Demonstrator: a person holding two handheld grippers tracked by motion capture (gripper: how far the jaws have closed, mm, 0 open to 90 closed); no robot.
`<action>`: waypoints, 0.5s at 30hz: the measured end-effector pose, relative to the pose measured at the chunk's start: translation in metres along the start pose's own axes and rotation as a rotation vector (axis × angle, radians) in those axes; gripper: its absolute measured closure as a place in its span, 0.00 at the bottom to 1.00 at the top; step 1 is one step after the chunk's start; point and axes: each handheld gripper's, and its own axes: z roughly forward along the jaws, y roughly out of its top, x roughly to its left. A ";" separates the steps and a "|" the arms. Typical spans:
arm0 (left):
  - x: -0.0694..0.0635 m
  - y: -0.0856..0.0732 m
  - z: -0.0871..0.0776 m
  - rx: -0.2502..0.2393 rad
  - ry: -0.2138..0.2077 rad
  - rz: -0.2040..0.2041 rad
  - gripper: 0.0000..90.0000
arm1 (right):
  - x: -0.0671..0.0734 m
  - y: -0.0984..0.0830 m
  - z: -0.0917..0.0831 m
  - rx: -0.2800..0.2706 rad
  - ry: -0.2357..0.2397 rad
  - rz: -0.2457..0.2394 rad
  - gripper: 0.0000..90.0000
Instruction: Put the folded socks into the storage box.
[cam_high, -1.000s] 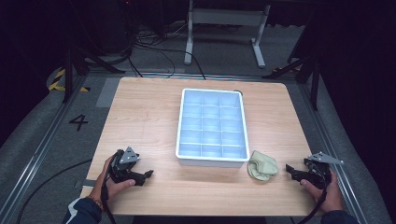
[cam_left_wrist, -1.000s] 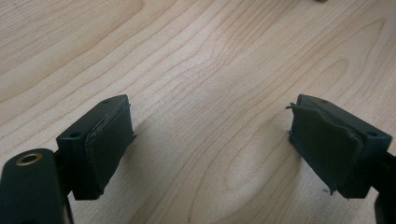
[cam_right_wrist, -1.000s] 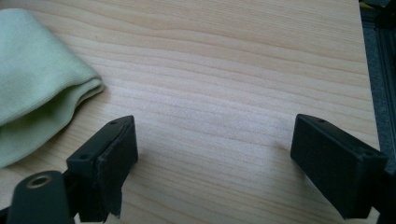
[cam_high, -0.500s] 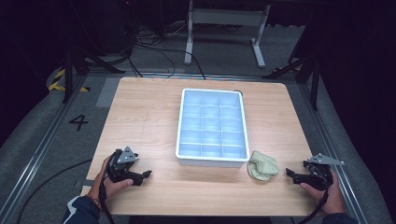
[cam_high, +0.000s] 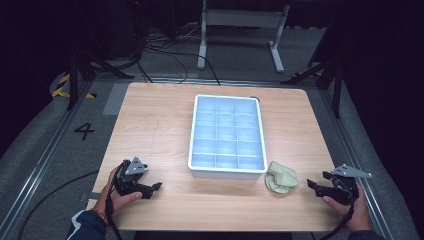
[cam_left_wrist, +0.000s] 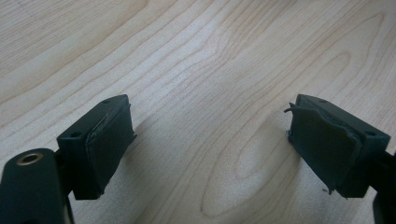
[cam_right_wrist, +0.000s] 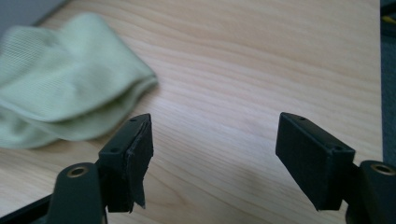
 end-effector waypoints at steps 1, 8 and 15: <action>0.000 0.000 0.000 0.000 0.004 0.000 0.15 | 0.004 0.003 -0.003 -0.017 0.015 -0.014 0.33; 0.001 -0.002 -0.002 0.001 0.008 0.001 0.15 | 0.030 0.016 -0.007 -0.064 0.086 -0.093 0.38; 0.001 -0.002 -0.002 0.000 0.007 -0.001 0.15 | 0.073 0.031 -0.004 -0.087 0.194 -0.218 0.41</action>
